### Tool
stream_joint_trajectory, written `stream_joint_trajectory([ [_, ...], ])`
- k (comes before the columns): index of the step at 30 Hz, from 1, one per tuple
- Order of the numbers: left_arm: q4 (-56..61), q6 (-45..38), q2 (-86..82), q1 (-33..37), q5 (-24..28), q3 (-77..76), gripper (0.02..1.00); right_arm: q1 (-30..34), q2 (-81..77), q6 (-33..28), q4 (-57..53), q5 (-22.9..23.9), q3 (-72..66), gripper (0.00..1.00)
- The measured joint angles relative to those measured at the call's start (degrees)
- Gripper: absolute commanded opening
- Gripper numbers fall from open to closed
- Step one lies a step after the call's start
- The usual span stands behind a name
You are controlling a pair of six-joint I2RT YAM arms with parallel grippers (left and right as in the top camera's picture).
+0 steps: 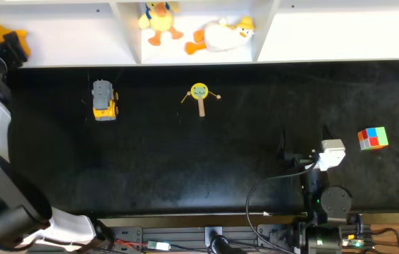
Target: Store Toys
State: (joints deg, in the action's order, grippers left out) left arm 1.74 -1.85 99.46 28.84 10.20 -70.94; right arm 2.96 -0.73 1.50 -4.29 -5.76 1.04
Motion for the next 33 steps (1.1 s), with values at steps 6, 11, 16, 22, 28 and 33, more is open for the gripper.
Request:
stream_joint_trajectory([
  [6, -0.02, -0.13, 0.09, -0.37, -0.17, 0.0, 0.855, 0.0, 0.0, -0.02, 0.0, 0.0, 0.0, 0.996],
  [11, -0.44, -0.07, 0.11, -1.14, -0.09, 0.0, 0.98, 0.0, 0.0, 0.02, 0.02, 0.0, 0.0, 0.996],
  [16, -1.22, 0.02, 0.81, -1.46, 0.02, 0.0, 0.998, 0.0, 0.0, -0.02, -0.02, 0.0, 0.0, 0.996],
  [22, -2.29, 0.02, 0.92, -1.46, 0.04, 0.0, 0.998, 0.0, 0.0, 0.02, 0.0, 0.0, 0.0, 0.996],
  [28, -5.09, 0.02, 0.74, -1.46, 0.04, 0.0, 0.998, 0.0, 0.0, 0.0, -0.02, 0.0, 0.0, 0.996],
  [33, -9.18, 0.02, -0.68, -1.46, -0.26, 0.02, 0.998, 0.0, 0.0, 0.02, -0.02, 0.0, 0.0, 0.993],
])
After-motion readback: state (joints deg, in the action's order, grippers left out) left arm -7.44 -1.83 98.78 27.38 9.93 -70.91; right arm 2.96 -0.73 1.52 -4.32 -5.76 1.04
